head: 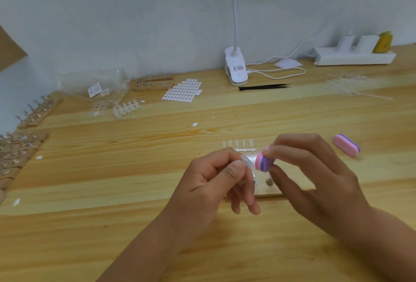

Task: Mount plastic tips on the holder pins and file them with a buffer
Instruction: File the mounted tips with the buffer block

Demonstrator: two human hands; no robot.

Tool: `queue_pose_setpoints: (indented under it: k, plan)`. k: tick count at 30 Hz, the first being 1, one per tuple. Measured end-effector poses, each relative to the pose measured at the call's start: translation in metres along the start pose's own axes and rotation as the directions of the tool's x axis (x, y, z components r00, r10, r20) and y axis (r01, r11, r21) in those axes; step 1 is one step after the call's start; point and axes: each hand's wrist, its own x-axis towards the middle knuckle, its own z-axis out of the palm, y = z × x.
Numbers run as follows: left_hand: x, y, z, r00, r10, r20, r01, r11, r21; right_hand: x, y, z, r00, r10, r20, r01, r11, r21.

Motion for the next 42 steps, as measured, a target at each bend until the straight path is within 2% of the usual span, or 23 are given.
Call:
queue_pose_setpoints:
  k: [6, 10, 14, 19, 23, 27, 31, 36, 40, 42]
  plan:
    - [0.0, -0.002, 0.002, 0.998, -0.045, 0.035, 0.044, 0.999, 0.031, -0.001, -0.009, 0.003, 0.997, -0.076, 0.001, 0.076, 0.997, -0.014]
    - [0.0, -0.003, 0.001, 0.999, -0.045, 0.013, 0.044, 0.998, 0.049, 0.0, -0.004, 0.001, 1.0, -0.013, 0.009, 0.013, 1.0, -0.015]
    - [0.0, -0.005, 0.002, 0.999, -0.03, 0.017, 0.029, 0.997, 0.072, -0.001, -0.012, 0.005, 0.997, -0.073, 0.01, 0.073, 0.997, 0.002]
    - [-0.001, -0.005, 0.001, 1.0, -0.019, -0.002, 0.019, 0.994, 0.103, 0.001, -0.006, 0.003, 1.0, -0.01, 0.005, 0.01, 1.0, -0.001]
    - [-0.001, -0.005, 0.002, 1.0, -0.011, 0.002, 0.011, 0.995, 0.104, 0.0, -0.011, 0.005, 0.998, -0.065, 0.015, 0.065, 0.998, 0.005]
    - [-0.002, -0.004, 0.001, 1.0, -0.028, -0.004, 0.028, 0.995, 0.099, 0.002, -0.003, 0.002, 1.0, -0.003, 0.011, 0.003, 1.0, -0.019]
    - [-0.002, -0.004, 0.001, 0.999, -0.027, 0.021, 0.025, 0.996, 0.087, 0.002, -0.011, 0.008, 0.997, -0.073, 0.009, 0.073, 0.997, 0.006]
    - [-0.002, -0.003, 0.0, 0.999, -0.041, 0.02, 0.04, 0.997, 0.064, 0.001, -0.001, 0.002, 1.0, -0.011, -0.021, 0.011, 1.0, -0.004]
    - [-0.002, -0.005, 0.002, 0.998, -0.044, 0.045, 0.042, 0.998, 0.056, 0.0, -0.008, 0.008, 0.996, -0.084, -0.019, 0.084, 0.996, -0.001]
    - [-0.002, -0.005, 0.001, 0.998, -0.045, 0.038, 0.043, 0.998, 0.044, 0.0, 0.001, 0.005, 0.998, -0.055, -0.005, 0.054, 0.998, -0.029]
